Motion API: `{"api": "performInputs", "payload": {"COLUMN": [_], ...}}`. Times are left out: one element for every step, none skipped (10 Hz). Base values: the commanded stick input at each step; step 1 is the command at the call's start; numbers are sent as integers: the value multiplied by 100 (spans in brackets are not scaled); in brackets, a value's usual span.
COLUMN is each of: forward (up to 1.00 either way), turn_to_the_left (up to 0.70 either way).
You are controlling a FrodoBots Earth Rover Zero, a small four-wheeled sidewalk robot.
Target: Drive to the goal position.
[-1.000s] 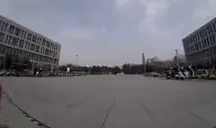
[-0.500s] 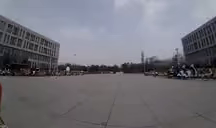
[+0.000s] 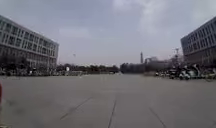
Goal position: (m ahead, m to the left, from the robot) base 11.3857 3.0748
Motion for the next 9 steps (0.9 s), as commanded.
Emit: {"api": "performInputs", "payload": {"forward": [85, 85, 85, 85, 85, 85, 85, 85, 85], "turn_to_the_left": [0, 0, 0, 0, 0, 0, 0, 0, 0]}}
